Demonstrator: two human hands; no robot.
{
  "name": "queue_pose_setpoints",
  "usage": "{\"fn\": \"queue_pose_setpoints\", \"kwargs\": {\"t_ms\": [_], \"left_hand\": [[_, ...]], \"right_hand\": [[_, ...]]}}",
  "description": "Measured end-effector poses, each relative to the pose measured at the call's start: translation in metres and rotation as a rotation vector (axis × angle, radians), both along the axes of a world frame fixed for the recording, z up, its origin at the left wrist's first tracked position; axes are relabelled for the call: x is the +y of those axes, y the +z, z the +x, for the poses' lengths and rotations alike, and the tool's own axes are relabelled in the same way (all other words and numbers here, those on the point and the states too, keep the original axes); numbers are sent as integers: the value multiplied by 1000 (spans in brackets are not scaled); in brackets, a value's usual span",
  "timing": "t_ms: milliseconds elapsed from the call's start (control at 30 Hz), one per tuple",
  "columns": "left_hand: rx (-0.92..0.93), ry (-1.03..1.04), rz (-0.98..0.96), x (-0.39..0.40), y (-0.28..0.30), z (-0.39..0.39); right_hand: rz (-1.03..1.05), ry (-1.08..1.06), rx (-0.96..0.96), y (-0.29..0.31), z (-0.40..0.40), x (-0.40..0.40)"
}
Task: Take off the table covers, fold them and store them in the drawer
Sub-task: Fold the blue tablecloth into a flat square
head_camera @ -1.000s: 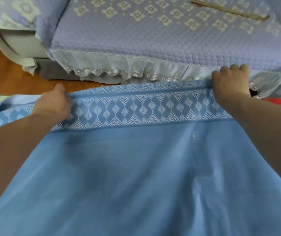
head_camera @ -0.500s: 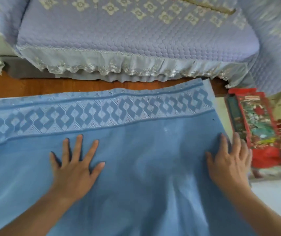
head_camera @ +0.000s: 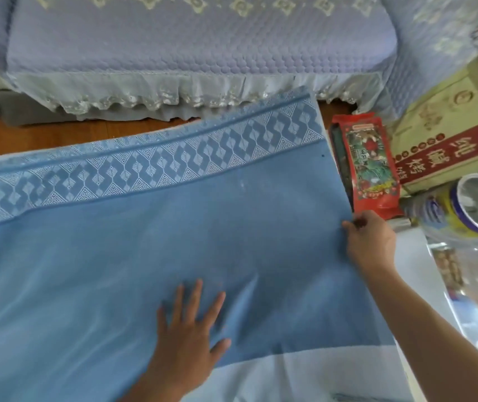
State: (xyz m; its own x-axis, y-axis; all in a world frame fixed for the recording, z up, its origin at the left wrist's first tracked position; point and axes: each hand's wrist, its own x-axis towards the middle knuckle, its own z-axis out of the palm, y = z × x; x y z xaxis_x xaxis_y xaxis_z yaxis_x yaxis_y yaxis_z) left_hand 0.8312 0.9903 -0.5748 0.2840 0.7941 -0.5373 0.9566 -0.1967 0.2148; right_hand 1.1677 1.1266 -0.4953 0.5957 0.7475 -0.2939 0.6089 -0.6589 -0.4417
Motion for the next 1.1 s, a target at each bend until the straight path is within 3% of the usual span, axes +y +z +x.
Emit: {"fn": "queue_pose_setpoints", "kwargs": {"t_ms": [100,233,367,433,700,833,933,1100], "left_hand": [[50,-79,-46,-34,-10,3],[59,-82,-66,-36,-8,3],[42,-51,-56,-39,-2,12],[44,-74,-47,-51,3,20],[14,-230,-159,-149,4,24],[49,-248,38,-149,8,9],[15,-310,231,-153,9,7],[-84,-307,231,-162,29,3]], "right_hand": [[-58,-19,192,-1,14,-22],[-133,16,176,10,26,-87],[-412,-3,148,5,43,-176],[-452,-37,179,1,45,-208],[-333,-169,305,18,33,-240],[-96,-293,328,44,21,-242],[-47,-394,265,44,23,-247],[44,-399,90,56,14,-249]]}}
